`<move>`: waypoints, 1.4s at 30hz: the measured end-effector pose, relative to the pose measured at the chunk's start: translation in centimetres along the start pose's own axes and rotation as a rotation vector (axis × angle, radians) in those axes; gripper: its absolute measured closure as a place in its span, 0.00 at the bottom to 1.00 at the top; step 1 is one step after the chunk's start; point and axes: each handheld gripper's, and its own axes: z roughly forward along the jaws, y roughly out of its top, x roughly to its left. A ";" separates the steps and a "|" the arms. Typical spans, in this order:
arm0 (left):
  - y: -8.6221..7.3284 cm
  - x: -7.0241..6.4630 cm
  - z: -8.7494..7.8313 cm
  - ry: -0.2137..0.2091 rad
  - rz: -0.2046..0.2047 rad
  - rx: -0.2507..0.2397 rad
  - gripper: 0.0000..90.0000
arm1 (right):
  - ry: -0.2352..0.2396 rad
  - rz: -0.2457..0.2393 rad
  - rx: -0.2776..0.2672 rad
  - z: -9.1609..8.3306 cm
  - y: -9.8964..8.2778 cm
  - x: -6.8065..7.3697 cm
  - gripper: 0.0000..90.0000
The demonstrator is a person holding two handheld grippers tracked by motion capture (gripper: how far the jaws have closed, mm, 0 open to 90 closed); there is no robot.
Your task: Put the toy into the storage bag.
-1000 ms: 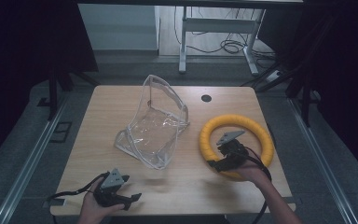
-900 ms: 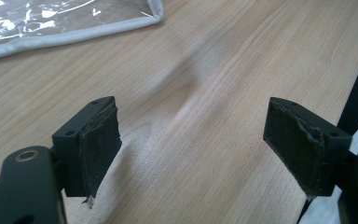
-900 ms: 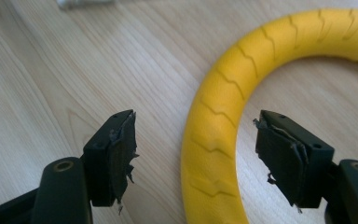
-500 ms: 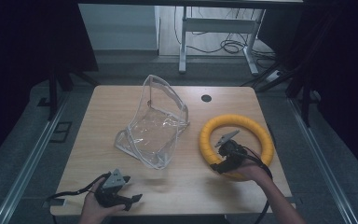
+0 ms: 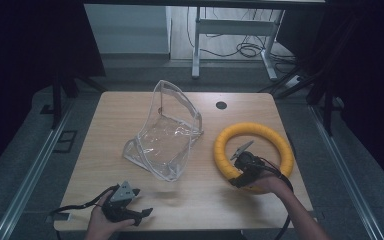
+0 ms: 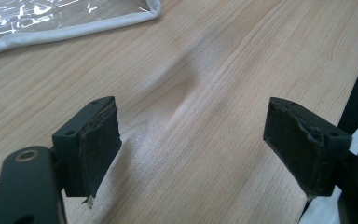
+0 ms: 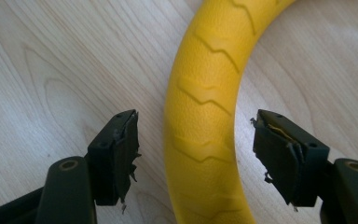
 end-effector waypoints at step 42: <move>0.0 -0.1 0.1 -0.007 0.001 0.006 0.20 | 0.104 -0.033 0.128 0.1 1.5 -1.8 0.57</move>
